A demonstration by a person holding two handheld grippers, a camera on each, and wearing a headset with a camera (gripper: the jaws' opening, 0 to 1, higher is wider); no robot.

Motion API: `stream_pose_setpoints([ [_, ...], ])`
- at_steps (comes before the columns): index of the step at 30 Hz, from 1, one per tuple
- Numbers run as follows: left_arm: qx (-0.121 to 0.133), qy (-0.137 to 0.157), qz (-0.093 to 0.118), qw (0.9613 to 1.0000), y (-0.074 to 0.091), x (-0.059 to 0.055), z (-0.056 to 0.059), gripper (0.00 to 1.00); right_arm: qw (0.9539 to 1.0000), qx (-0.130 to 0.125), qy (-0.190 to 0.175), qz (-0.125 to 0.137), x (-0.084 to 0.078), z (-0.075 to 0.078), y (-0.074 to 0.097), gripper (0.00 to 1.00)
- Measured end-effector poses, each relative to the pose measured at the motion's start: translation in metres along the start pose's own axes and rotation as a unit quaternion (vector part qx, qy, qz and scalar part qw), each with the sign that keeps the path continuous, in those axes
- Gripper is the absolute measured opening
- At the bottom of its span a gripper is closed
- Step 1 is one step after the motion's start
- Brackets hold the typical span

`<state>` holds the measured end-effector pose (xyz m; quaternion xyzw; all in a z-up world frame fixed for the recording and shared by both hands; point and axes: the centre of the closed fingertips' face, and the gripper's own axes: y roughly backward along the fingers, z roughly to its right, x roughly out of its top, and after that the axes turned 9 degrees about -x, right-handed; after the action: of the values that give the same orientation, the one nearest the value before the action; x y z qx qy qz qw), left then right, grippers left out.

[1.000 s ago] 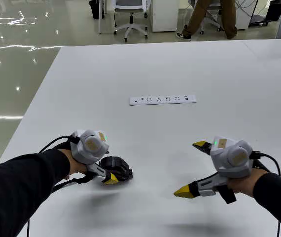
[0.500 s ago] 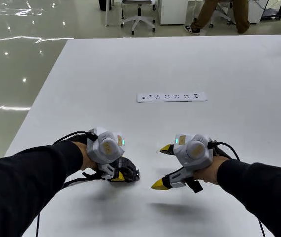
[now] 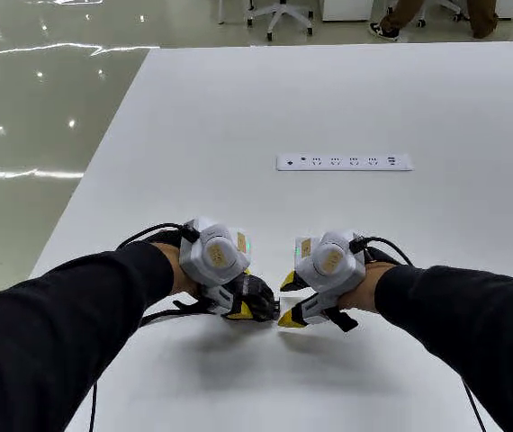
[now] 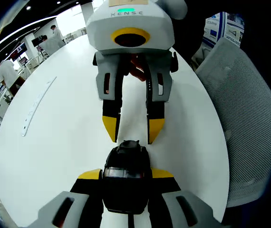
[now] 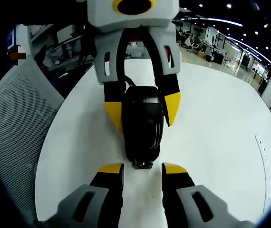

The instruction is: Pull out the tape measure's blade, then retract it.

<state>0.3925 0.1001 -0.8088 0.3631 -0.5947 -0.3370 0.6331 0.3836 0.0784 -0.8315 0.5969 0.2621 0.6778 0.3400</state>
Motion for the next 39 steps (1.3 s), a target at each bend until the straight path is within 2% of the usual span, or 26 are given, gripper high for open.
stream_pose_setpoints([
  [4,0.0,0.005,0.003,1.0,0.0,0.0,0.0,0.32,0.9999,0.002,0.013,-0.006,-0.001,0.0,-0.005,0.14],
  [5,0.0,0.005,0.003,1.0,0.0,0.0,0.0,0.32,0.9997,0.013,0.019,-0.005,0.0,-0.004,-0.007,0.13],
  [6,-0.001,0.003,0.002,1.0,-0.001,0.0,0.0,0.32,0.9997,0.006,0.018,-0.012,-0.003,-0.001,-0.008,0.12],
  [8,-0.001,0.002,0.0,1.0,-0.001,0.001,0.0,0.32,0.9997,0.009,0.02,-0.013,-0.004,-0.001,-0.007,0.1],
  [12,-0.003,0.005,0.003,1.0,-0.001,0.001,0.0,0.32,0.9994,0.005,0.031,-0.015,-0.005,-0.001,-0.007,0.08],
  [31,0.002,0.01,0.004,0.9999,-0.001,0.0,0.0,0.32,0.9995,-0.003,0.025,-0.021,-0.007,-0.001,-0.002,0.07],
  [39,0.003,0.011,0.006,0.9999,-0.001,0.0,0.0,0.32,0.9994,-0.004,0.02,-0.029,-0.018,0.002,0.005,0.08],
])
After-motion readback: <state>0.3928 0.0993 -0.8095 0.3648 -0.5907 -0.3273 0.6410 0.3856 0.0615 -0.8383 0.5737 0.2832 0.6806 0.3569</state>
